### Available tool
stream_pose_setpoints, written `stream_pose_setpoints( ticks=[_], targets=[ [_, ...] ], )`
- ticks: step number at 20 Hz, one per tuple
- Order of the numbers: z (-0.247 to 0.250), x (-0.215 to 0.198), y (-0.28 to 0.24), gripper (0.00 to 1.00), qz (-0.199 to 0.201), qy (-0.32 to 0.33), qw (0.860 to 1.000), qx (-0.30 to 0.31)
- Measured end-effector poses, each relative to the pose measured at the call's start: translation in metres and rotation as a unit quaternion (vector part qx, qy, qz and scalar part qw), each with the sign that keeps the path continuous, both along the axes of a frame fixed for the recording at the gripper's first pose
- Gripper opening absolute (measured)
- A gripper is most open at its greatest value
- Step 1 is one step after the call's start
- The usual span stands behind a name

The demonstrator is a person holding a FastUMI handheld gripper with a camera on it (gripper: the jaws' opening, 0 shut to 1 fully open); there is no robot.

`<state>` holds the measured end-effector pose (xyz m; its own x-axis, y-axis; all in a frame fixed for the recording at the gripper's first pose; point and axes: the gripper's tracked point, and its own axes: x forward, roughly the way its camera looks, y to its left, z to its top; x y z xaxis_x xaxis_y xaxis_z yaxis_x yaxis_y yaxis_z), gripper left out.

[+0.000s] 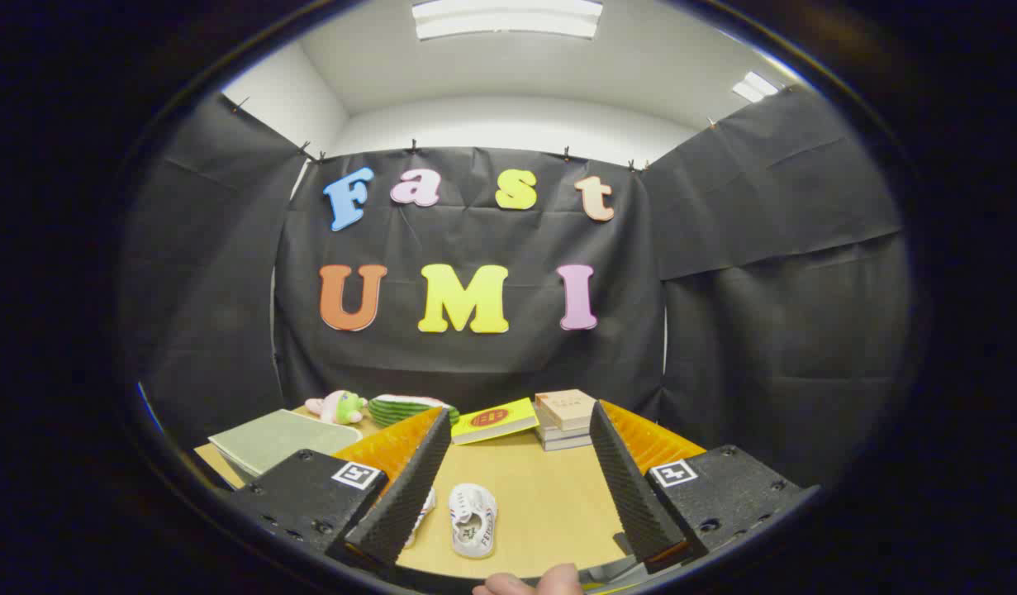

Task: Open the storage box then place both shoes into the box .Put the left shoe in first, then the right shoe, with the right side of both shoes facing outward in a uniform manner.

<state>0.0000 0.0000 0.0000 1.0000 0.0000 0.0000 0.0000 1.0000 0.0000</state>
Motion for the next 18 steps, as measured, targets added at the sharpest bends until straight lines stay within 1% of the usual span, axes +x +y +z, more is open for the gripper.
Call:
stream_pose_setpoints(
  ticks=[4,11,18],
  targets=[
    [0.003,0.000,0.004,1.00,-0.001,-0.005,1.000,-0.013],
    [-0.003,0.002,0.011,1.00,0.010,0.005,1.000,0.001],
    [-0.001,0.002,0.014,1.00,0.009,0.005,1.000,-0.006]
  ],
)
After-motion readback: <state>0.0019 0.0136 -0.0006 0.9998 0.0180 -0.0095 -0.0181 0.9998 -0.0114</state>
